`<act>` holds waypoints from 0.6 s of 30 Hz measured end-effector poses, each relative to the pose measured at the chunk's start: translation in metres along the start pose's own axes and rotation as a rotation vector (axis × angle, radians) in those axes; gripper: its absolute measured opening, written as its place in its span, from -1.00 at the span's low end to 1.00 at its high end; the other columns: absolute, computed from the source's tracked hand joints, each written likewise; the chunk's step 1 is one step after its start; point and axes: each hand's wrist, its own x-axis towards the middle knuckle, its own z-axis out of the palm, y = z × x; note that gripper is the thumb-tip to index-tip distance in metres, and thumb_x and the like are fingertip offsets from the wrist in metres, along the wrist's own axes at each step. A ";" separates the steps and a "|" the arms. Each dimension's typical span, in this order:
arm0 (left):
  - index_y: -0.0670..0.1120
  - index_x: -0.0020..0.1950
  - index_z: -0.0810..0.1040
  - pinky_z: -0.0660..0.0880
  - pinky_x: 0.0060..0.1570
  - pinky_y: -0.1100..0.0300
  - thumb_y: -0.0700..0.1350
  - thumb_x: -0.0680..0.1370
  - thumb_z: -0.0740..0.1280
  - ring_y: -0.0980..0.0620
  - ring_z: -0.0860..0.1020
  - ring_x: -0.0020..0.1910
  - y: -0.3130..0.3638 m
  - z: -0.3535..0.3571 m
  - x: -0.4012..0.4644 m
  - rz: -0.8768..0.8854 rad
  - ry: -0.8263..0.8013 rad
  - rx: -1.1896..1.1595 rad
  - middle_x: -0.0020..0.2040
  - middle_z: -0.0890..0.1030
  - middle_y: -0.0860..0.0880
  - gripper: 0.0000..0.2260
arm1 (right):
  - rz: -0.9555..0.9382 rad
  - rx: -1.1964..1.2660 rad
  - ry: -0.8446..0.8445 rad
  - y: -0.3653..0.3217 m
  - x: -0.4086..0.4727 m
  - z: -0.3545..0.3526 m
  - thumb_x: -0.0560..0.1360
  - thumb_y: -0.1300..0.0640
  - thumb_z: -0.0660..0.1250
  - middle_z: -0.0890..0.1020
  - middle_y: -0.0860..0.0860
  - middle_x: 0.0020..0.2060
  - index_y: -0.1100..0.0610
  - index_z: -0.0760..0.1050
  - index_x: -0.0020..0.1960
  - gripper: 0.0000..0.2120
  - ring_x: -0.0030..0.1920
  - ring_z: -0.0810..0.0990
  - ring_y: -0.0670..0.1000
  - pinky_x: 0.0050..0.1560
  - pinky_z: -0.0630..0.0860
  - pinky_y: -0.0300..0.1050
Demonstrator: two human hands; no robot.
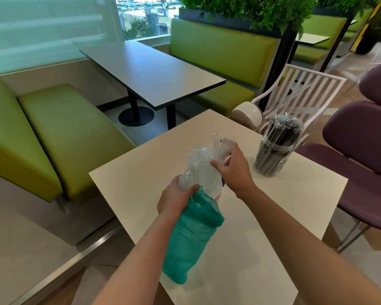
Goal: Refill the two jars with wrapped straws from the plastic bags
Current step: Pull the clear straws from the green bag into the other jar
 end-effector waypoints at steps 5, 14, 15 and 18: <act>0.21 0.39 0.37 0.53 0.13 -0.04 0.40 0.35 0.37 -0.06 0.57 0.12 -0.001 0.001 0.001 -0.006 -0.005 -0.017 0.19 0.60 0.07 -0.34 | -0.030 0.008 -0.036 -0.011 0.001 -0.003 0.55 0.09 0.35 0.59 0.01 0.18 0.04 0.39 0.29 -0.66 -0.09 0.58 -0.10 -0.10 0.52 -0.32; 0.17 0.43 0.33 0.53 0.14 -0.07 0.40 0.35 0.35 -0.08 0.55 0.17 -0.001 0.001 0.002 -0.009 -0.017 -0.004 0.24 0.58 0.05 -0.30 | -0.114 -0.087 -0.210 -0.017 0.014 -0.022 0.57 0.16 0.32 0.49 -0.11 0.09 -0.07 0.41 0.30 -0.66 -0.16 0.54 -0.12 -0.20 0.45 -0.39; 0.17 0.43 0.34 0.53 0.15 -0.07 0.41 0.35 0.35 -0.08 0.56 0.17 -0.001 0.001 0.002 -0.005 -0.016 -0.006 0.24 0.58 0.05 -0.29 | -0.087 -0.089 -0.207 -0.011 0.012 -0.020 0.56 0.18 0.34 0.50 -0.10 0.07 -0.05 0.42 0.29 -0.67 -0.17 0.54 -0.12 -0.23 0.44 -0.39; 0.18 0.41 0.36 0.53 0.14 -0.07 0.42 0.33 0.35 -0.07 0.56 0.14 -0.001 0.001 0.002 0.000 -0.015 -0.007 0.21 0.59 0.06 -0.30 | -0.022 -0.088 -0.177 0.011 0.004 -0.006 0.50 0.25 0.41 0.55 0.02 0.09 0.00 0.46 0.21 -0.66 -0.17 0.54 -0.07 -0.24 0.49 -0.32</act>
